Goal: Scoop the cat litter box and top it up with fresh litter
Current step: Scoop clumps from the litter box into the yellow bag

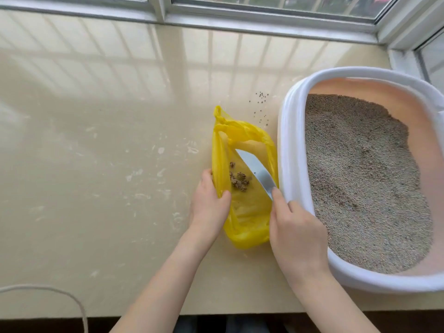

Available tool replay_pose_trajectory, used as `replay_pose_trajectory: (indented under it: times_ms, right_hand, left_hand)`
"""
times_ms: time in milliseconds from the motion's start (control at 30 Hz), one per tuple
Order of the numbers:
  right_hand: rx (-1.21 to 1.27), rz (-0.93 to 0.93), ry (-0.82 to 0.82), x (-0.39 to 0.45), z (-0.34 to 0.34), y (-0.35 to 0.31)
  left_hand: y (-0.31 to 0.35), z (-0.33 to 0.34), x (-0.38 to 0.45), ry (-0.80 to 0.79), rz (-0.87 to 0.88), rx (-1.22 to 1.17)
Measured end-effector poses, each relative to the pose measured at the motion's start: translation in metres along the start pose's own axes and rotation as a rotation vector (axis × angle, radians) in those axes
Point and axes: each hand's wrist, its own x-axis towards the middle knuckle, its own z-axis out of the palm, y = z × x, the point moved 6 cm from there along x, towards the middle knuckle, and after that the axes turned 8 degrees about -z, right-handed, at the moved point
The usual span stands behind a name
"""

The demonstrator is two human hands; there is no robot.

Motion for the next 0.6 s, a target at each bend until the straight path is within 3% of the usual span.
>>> replay_pose_trajectory:
  times_ms: [133,267,367,467,600]
  right_hand:
    - [0.096,0.032,0.055,0.0,-0.001,0.007]
    - [0.582,0.252,0.044,0.003,-0.016,0.031]
    - [0.888,0.361,0.094,0.003,-0.04,0.051]
    - [1.237,0.479,0.076,0.002,-0.049,0.086]
    - [1.238,0.595,0.07,-0.006,-0.059,0.162]
  left_hand:
    - [-0.001,0.002,0.002,-0.029,0.007,0.009]
    - [0.005,-0.003,0.0,0.07,0.055,0.038]
    - [0.028,-0.014,-0.01,0.253,0.214,0.102]
    - [0.056,-0.013,-0.024,0.279,0.342,0.031]
    - [0.093,0.013,-0.048,0.201,0.545,0.052]
